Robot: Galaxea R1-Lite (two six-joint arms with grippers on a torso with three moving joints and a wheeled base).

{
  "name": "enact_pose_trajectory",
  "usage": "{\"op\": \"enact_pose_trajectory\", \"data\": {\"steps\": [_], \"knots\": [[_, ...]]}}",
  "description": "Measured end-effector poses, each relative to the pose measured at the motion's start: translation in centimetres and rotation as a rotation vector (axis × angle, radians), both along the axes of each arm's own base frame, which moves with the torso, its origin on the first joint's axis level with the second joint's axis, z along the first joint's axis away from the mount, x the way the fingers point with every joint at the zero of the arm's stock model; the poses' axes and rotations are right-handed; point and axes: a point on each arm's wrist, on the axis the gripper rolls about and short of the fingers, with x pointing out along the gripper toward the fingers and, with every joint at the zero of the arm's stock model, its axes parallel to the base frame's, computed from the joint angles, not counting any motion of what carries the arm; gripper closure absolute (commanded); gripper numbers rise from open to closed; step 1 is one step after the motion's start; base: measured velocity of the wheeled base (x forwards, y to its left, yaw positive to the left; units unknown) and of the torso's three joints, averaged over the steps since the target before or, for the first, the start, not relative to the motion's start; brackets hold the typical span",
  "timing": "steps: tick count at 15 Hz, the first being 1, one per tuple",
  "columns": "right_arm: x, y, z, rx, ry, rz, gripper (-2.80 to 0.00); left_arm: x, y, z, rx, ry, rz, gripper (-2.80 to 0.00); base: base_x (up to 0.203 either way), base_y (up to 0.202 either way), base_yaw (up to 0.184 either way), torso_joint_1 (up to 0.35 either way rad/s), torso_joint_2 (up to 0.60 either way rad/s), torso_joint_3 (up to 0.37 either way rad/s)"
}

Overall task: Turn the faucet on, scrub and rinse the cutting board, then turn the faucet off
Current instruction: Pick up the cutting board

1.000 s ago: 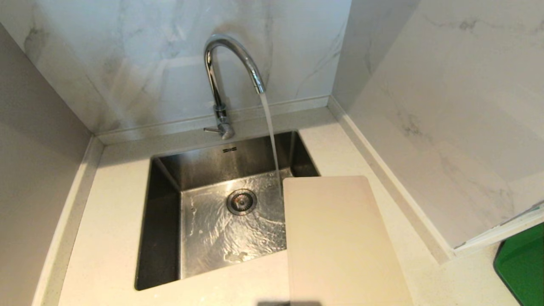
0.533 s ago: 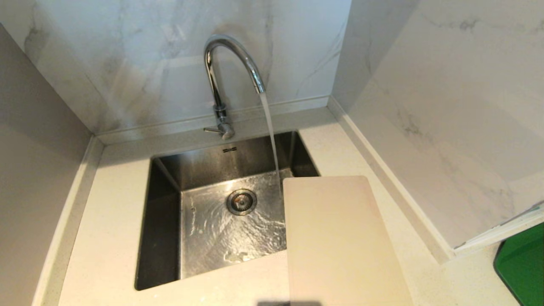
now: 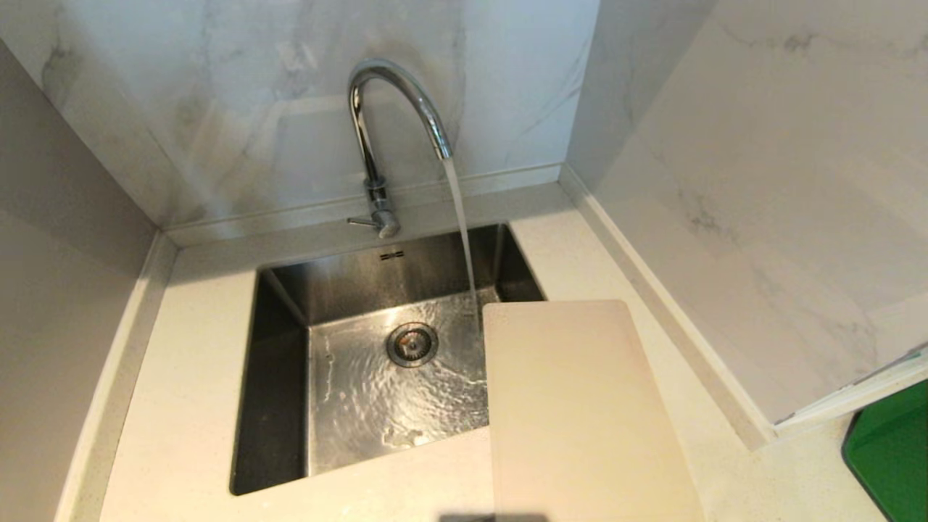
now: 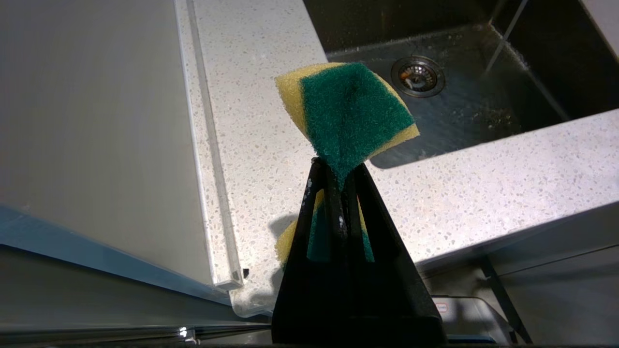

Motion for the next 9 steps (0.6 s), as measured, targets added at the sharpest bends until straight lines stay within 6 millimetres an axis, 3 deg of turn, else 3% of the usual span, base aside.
{"op": "enact_pose_trajectory", "data": {"steps": [9], "knots": [[4.2, 0.0, 15.2, -0.204, 0.022, 0.033, 0.00, 0.0, 0.0, 0.1, 0.000, -0.002, 0.000, 0.00, 0.000, 0.000, 0.000, 0.000, 0.00, 0.000]]}}
